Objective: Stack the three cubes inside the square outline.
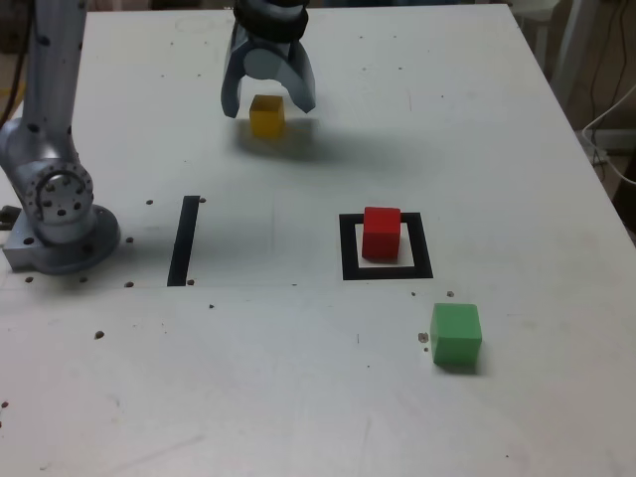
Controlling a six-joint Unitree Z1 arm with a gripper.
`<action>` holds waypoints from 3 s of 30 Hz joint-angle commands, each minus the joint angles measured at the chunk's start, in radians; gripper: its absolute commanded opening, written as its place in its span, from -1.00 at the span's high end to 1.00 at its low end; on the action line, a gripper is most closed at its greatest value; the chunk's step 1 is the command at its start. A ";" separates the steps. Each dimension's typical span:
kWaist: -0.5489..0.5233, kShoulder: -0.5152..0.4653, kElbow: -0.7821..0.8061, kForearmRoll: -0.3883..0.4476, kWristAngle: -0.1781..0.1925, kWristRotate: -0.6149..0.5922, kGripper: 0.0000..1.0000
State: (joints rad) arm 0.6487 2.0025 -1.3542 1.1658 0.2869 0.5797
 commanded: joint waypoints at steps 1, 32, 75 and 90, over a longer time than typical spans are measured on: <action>0.001 0.005 -0.002 -0.008 -0.003 0.002 -0.70; -0.007 0.027 -0.006 -0.034 -0.012 -0.006 0.23; -0.472 -0.090 -0.210 0.198 -0.120 -0.307 0.45; -0.616 0.026 -0.429 0.384 -0.111 -0.420 0.45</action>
State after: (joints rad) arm 0.0427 2.0158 -1.7625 1.5314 0.1722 0.1645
